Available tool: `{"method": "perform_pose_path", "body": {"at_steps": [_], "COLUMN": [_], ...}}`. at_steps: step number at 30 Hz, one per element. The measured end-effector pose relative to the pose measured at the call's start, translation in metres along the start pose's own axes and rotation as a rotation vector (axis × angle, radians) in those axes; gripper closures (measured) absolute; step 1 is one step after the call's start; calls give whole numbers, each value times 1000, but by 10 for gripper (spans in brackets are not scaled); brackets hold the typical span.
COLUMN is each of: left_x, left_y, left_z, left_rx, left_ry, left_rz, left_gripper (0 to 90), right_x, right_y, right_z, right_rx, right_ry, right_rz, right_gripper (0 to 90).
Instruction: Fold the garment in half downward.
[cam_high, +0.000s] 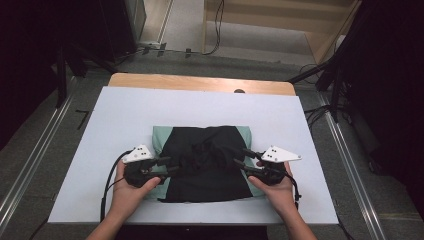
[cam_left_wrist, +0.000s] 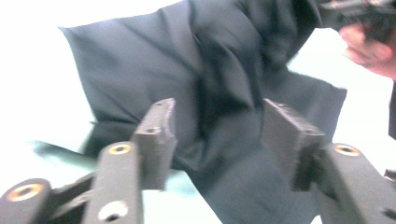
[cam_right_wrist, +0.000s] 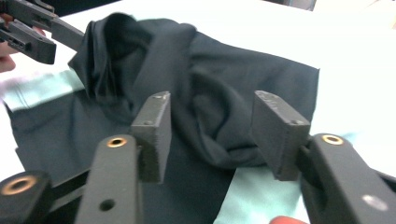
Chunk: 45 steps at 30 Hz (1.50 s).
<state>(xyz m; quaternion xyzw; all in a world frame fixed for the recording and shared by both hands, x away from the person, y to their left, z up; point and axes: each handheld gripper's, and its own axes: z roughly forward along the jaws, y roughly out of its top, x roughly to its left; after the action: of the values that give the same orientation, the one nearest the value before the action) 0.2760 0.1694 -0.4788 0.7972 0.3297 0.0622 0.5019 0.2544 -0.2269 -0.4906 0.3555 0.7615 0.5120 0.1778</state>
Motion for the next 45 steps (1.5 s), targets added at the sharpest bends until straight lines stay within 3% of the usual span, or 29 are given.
{"method": "perform_pose_path", "body": {"at_steps": [3, 5, 9, 13, 16, 19, 21, 24, 28, 30, 32, 34, 35, 38, 45], "left_x": [-1, -6, -23, -29, -29, -27, -26, -26, -25, -27, -31, -35, -36, -33, -22], "left_y": [5, 8, 5, -4, -12, -18, -22, -26, -27, -29, -30, -29, -29, -29, -24], "left_z": [-3, -1, 7, 6, 2, -6, -8, -2, 15, 22, 25, 27, 27, 25, 1], "left_rx": [-45, -51, -14, 11, 29, 23, 36, 74, 153, 191, 196, 202, 204, 203, 173], "left_ry": [0, -30, -69, -70, -4, 56, 70, 94, 120, 130, 161, 193, 198, 156, 78], "left_rz": [-6, 5, 90, 103, 80, 33, -4, -26, -76, -71, -44, -10, 2, 9, -5], "left_gripper": [352, 322, 324, 374, 429, 504, 568, 577, 524, 497, 503, 556, 632, 855, 886], "right_x": [2, 5, 19, 30, 34, 35, 34, 34, 29, 28, 29, 30, 30, 29, 25], "right_y": [8, 12, 14, 8, 0, -11, -20, -29, -32, -33, -33, -33, -34, -34, -29], "right_z": [-3, -1, 5, 4, 2, 0, -1, 3, 10, 15, 17, 18, 17, 14, -5], "right_rx": [-17, -20, -1, 17, 39, 81, 108, 160, 196, 237, 249, 258, 258, 245, 201], "right_ry": [17, 35, 78, 75, 54, -11, -30, -92, -126, -119, -130, -134, -130, -124, -103], "right_rz": [16, 13, 17, 24, 54, 78, 106, 126, 164, 187, 180, 165, 159, 143, 135], "right_gripper": [412, 396, 377, 386, 400, 414, 423, 423, 428, 462, 527, 647, 725, 809, 851]}}
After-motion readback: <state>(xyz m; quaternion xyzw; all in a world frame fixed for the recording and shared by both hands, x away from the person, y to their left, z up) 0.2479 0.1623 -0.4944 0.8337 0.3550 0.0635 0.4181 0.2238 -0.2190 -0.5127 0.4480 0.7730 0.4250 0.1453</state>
